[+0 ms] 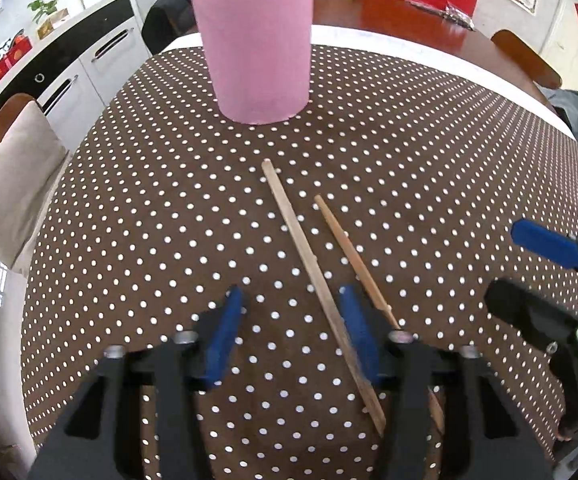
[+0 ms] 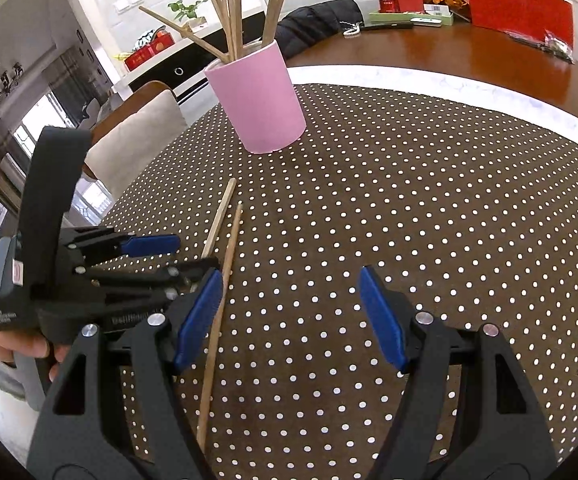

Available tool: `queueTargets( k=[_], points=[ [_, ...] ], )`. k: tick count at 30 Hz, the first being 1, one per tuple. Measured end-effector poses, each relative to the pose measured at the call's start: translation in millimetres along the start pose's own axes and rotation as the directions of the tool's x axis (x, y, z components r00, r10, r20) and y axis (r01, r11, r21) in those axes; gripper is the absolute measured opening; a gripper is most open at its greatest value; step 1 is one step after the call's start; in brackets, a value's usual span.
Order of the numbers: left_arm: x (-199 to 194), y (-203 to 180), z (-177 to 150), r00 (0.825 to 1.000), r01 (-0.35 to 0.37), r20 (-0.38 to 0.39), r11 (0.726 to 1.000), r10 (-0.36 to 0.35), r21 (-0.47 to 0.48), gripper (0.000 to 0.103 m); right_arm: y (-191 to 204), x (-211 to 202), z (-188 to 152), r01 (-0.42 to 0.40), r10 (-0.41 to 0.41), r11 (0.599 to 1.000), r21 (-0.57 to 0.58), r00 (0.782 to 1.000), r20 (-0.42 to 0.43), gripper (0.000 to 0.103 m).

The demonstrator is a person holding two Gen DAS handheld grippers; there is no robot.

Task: Organize utensils
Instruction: 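Close the left gripper on a chopstick while the right gripper grasps the last one, then lift both held chopsticks upright and carry them over the pink cup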

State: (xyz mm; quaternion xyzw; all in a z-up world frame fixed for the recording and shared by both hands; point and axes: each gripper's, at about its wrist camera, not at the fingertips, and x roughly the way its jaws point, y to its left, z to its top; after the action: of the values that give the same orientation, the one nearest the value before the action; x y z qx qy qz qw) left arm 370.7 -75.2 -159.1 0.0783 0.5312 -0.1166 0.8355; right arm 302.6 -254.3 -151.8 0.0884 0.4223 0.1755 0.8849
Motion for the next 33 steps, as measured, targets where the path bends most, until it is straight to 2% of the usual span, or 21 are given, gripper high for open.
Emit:
queueTargets(
  k=[1, 3, 6, 9, 13, 17, 20, 22, 24, 25, 27, 28, 31, 33],
  points=[
    [0, 2, 1, 1.000, -0.001, 0.001, 1.000, 0.001, -0.006, 0.031, 0, 0, 0, 0.000, 0.000, 1.000, -0.001, 1.000, -0.003, 0.069],
    [-2, 12, -1, 1.000, -0.003, 0.007, 1.000, 0.003, -0.019, 0.014, 1, 2, -1, 0.002, -0.002, 1.000, -0.006, 1.000, -0.011, 0.069],
    [-7, 19, -2, 1.000, 0.017, 0.013, 0.999, -0.017, -0.045, 0.006, 6, 6, -1, 0.004, -0.004, 1.000, -0.016, 1.000, -0.025, 0.069],
    [-10, 26, -6, 0.999, 0.049, 0.028, 0.996, -0.047, -0.076, 0.006, 16, 11, -1, 0.012, -0.014, 0.999, -0.043, 0.999, -0.051, 0.069],
    [-20, 34, -17, 0.996, 0.052, 0.074, 0.994, -0.045, -0.098, 0.006, 32, 21, 0, 0.020, -0.029, 0.996, -0.092, 0.994, -0.103, 0.069],
    [-41, 40, -22, 0.987, 0.036, 0.160, 0.993, -0.018, -0.111, 0.006, 50, 39, 1, 0.064, -0.094, 0.985, -0.162, 0.978, -0.185, 0.069],
    [-58, 42, -28, 0.974, 0.012, 0.227, 0.993, 0.014, -0.116, 0.006, 61, 48, 3, 0.093, -0.141, 0.971, -0.218, 0.965, -0.220, 0.069],
    [-66, 42, -33, 0.965, 0.000, 0.259, 0.993, 0.031, -0.117, 0.006, 67, 53, 6, 0.103, -0.165, 0.964, -0.246, 0.956, -0.243, 0.061],
    [-76, 42, -38, 0.953, -0.019, 0.299, 0.994, 0.052, -0.111, 0.006, 72, 57, 12, 0.111, -0.184, 0.957, -0.267, 0.946, -0.266, 0.034],
    [-81, 39, -43, 0.949, -0.025, 0.310, 0.994, 0.058, -0.109, 0.006, 75, 59, 14, 0.110, -0.191, 0.954, -0.280, 0.940, -0.282, 0.030],
    [-91, 38, -45, 0.938, -0.032, 0.339, 0.994, 0.065, -0.102, 0.006, 82, 65, 18, 0.122, -0.222, 0.939, -0.320, 0.929, -0.296, 0.028],
    [-93, 38, -47, 0.934, -0.037, 0.351, 0.994, 0.071, -0.101, 0.006, 88, 69, 18, 0.128, -0.236, 0.932, -0.340, 0.925, -0.297, 0.023],
    [-105, 36, -54, 0.915, -0.047, 0.395, 0.994, 0.083, -0.099, 0.006, 93, 73, 22, 0.109, -0.226, 0.931, -0.348, 0.921, -0.317, 0.011],
    [-110, 35, -56, 0.907, -0.047, 0.413, 0.994, 0.084, -0.100, 0.006, 93, 74, 25, 0.099, -0.213, 0.937, -0.336, 0.922, -0.322, 0.009]
  ],
)
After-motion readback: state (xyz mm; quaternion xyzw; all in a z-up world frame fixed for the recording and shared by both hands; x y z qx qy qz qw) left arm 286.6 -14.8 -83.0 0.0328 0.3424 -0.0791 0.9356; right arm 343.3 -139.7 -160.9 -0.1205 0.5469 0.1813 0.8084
